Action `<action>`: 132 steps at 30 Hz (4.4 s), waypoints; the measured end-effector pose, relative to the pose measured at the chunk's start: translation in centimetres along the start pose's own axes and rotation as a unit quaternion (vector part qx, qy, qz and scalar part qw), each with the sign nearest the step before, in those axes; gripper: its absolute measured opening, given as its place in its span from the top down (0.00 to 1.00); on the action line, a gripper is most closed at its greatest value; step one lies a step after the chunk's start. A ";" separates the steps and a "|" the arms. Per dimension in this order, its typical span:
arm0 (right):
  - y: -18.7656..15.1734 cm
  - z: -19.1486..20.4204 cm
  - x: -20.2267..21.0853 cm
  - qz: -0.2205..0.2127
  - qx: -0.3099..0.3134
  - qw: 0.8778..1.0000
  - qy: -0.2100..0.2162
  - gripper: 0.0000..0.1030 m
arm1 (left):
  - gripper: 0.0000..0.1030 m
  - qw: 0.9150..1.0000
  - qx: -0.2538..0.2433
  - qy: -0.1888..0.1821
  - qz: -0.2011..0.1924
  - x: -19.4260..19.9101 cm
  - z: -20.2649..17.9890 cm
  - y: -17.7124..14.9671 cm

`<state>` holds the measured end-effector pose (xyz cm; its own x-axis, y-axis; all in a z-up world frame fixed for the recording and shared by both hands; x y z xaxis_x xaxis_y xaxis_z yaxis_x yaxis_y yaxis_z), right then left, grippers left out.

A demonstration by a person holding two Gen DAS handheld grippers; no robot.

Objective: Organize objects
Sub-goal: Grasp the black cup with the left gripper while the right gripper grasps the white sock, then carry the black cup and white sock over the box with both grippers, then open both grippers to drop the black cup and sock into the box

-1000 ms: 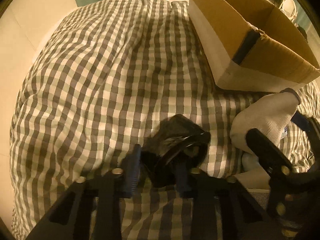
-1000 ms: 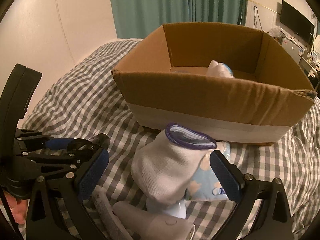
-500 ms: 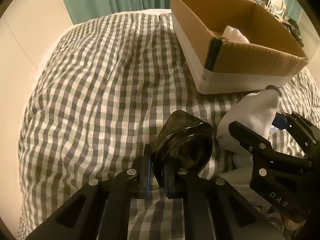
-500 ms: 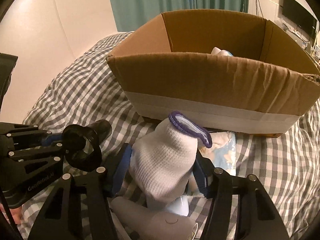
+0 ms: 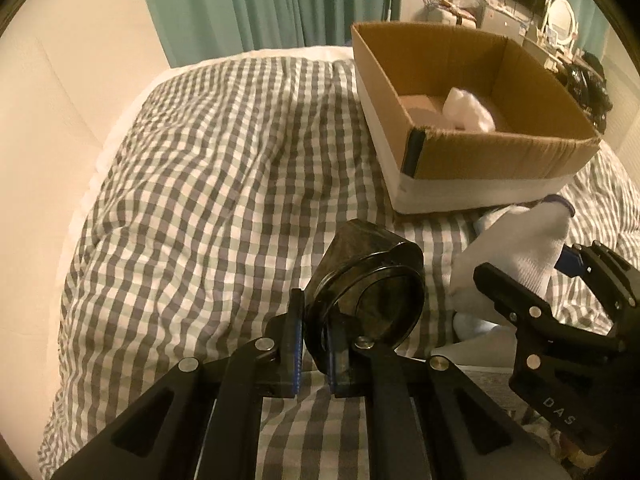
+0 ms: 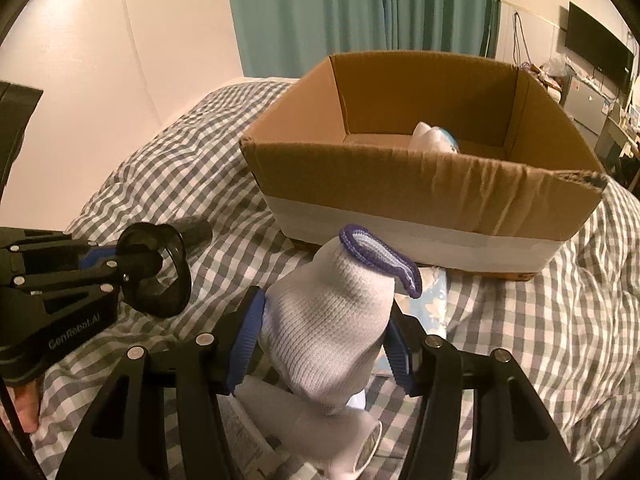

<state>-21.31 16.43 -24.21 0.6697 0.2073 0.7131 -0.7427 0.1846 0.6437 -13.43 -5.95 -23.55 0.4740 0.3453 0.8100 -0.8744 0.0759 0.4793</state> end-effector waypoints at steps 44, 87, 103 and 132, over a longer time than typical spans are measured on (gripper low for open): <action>8.9 -0.6 19.3 -0.182 0.018 0.982 -0.049 0.46 | 0.91 0.983 0.044 -0.037 -0.172 17.9 -2.8 8.0; 16.8 -8.9 8.4 -0.137 0.046 0.989 -0.026 0.46 | 0.91 0.988 0.061 -0.047 -0.136 5.3 -6.3 16.9; 14.6 -12.7 1.0 -0.050 0.019 0.998 -0.017 0.45 | 0.91 0.996 0.042 -0.040 -0.074 -2.1 -7.6 16.0; 17.2 -11.4 8.1 -0.123 0.002 0.991 -0.042 0.15 | 0.25 0.990 0.074 -0.035 -0.112 3.5 -4.4 16.2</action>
<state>-28.70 32.27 -10.49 0.8290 0.0762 0.5540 -0.5562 0.2163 0.8024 -26.41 0.61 -14.49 0.6649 0.2685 0.6970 -0.7241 0.0031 0.6896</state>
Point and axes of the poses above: each gripper's, at about its wrist camera, not at the fingertips, and x roughly against the way its jaws point, z to its left, y to its top, the point moved 7 cm from there along -x, roughly the way its jaws point, and after that the axes turned 13 degrees about y, right-handed, at the moved point
